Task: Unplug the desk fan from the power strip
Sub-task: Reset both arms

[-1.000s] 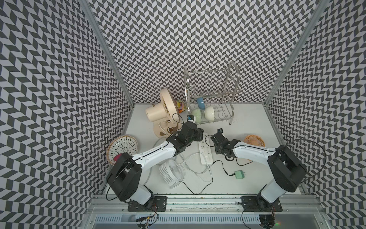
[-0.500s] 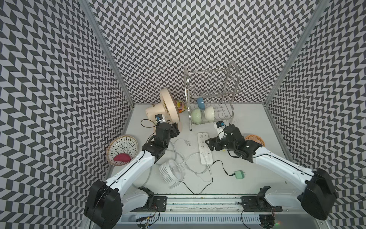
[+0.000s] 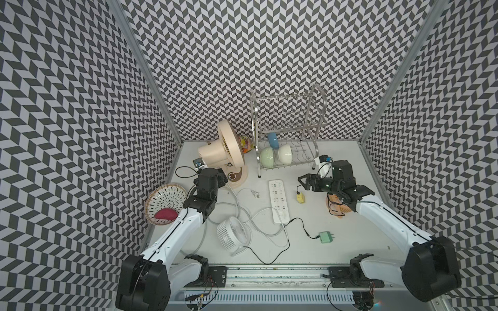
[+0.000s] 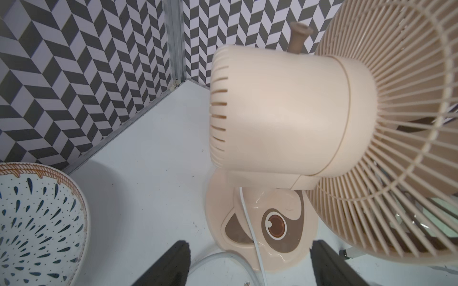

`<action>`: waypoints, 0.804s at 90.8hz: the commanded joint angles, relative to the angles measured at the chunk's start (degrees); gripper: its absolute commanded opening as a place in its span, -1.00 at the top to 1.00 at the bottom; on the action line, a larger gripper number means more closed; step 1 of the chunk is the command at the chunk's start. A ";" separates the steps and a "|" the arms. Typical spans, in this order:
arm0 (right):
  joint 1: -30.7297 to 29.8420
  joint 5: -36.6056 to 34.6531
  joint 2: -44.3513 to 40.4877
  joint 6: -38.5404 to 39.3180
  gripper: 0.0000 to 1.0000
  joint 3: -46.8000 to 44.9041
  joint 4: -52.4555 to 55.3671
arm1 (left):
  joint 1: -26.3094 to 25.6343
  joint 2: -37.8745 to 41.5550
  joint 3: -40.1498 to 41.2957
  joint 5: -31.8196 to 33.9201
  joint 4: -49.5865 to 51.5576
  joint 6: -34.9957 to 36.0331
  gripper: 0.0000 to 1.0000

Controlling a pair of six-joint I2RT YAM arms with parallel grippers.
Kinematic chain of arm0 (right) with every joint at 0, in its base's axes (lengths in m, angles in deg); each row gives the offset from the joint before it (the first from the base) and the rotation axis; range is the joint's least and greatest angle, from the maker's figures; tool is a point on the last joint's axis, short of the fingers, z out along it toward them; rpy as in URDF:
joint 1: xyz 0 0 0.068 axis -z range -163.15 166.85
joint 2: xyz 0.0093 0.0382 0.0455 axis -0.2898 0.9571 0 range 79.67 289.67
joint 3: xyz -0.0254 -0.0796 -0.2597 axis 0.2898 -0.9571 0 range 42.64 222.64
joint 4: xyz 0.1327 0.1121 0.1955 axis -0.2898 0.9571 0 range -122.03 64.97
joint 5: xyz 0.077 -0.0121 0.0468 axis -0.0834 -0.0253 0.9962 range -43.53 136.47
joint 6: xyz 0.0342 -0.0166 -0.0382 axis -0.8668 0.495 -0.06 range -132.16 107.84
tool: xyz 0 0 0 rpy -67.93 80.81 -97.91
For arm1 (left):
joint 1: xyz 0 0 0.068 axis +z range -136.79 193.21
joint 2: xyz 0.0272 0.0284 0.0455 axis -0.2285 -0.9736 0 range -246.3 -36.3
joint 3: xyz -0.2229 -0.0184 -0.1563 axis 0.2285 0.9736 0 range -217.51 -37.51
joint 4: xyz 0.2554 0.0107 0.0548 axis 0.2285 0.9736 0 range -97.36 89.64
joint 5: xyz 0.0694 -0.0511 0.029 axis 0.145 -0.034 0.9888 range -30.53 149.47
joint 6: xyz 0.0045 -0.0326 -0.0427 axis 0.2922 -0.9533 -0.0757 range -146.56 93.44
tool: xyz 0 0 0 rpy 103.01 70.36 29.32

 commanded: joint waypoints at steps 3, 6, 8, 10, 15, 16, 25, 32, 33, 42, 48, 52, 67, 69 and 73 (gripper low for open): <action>-0.15 -4.89 -1.43 -1.17 -0.64 -0.80 5.88 | 0.75 0.79 1.46 -2.96 -0.89 -0.81 -0.63; -0.15 -5.65 -1.50 -1.39 -0.65 -0.91 7.07 | 0.84 0.84 1.59 -3.17 -0.92 -0.85 -0.63; -0.15 -5.75 -1.49 -1.45 -0.65 -1.04 7.68 | 0.92 0.80 1.65 -3.22 -0.97 -0.93 -0.63; -0.15 -5.67 -1.46 -1.50 -0.65 -1.25 8.30 | 0.94 0.79 1.70 -3.26 -1.07 -1.04 -0.63; -0.15 -5.46 -1.46 -1.68 -0.65 -1.91 9.44 | 1.10 0.71 1.83 -3.48 -1.05 -1.18 -0.63; -0.19 -5.40 -1.46 -1.66 -0.65 -2.09 9.68 | 1.11 0.71 1.83 -3.55 -1.09 -1.19 -0.63; -0.20 -3.61 -1.73 -1.16 -0.67 -3.60 11.32 | 1.36 0.66 1.77 -3.71 -1.06 -1.31 -0.63; -0.25 -0.69 -2.25 -0.46 -0.72 -4.56 12.60 | 1.58 0.70 1.92 -3.73 -1.09 -1.32 -0.63; -0.24 -0.21 -2.33 -0.21 -0.73 -4.64 12.75 | 1.61 0.70 1.88 -3.72 -1.07 -1.30 -0.63; -0.33 6.05 -2.10 1.51 -0.86 -5.79 14.00 | 1.96 0.66 2.02 -3.84 -1.28 -1.35 -0.63; -0.40 11.69 -0.92 2.79 -0.97 -6.73 14.45 | 2.20 0.55 2.24 -4.18 -1.46 -1.36 -0.63; -0.67 14.98 -0.24 3.59 -1.00 -7.39 14.08 | 2.30 0.45 2.32 -4.38 -1.64 -1.52 -0.62; -2.89 20.59 0.14 2.95 -1.00 -6.10 10.66 | 2.64 0.18 2.37 -4.48 -1.81 -1.41 -0.62; -2.94 21.18 -0.22 2.83 -0.99 -5.50 9.97 | 2.68 0.15 2.37 -4.34 -1.77 -1.31 -0.62; -2.96 21.32 -1.73 2.35 -1.00 -4.22 8.49 | 2.97 0.13 2.47 -4.06 -1.76 -1.01 -0.62</action>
